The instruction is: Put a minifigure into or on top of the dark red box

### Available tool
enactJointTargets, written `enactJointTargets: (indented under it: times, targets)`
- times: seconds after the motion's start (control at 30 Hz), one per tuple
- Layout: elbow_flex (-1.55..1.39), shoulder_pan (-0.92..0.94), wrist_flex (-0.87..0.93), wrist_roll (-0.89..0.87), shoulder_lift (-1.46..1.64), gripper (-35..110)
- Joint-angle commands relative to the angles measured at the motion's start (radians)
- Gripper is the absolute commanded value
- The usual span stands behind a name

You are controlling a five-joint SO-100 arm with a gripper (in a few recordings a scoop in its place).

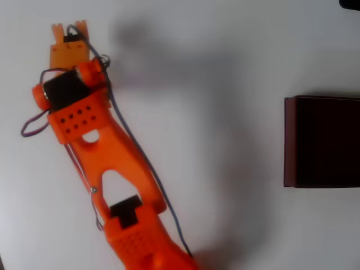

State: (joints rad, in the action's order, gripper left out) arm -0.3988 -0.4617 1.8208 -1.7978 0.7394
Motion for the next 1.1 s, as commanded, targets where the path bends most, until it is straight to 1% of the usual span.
enactJointTargets:
  times: [0.0, 0.13, 0.27, 0.4, 0.57, 0.7, 0.83, 1.0, 1.07]
  targets:
    - [-0.176, 0.028, 0.018, 0.055, 0.238, 1]
    - [-0.376, 0.081, 0.018, 0.137, 0.433, 1]
    - [-0.604, 0.222, 0.018, 0.316, 0.678, 1]
    - [-0.779, 0.446, 0.015, 0.555, 0.893, 1]
    - [-0.870, 0.779, 0.014, 0.844, 1.080, 0]
    - [-0.862, 1.034, 0.009, 1.015, 1.072, 0]
    - [-0.877, 1.207, -0.051, 1.135, 0.971, 0]
    - [-0.894, 1.290, -0.175, 1.192, 0.765, 0]
    - [-0.854, 1.296, -0.189, 1.190, 0.670, 3]
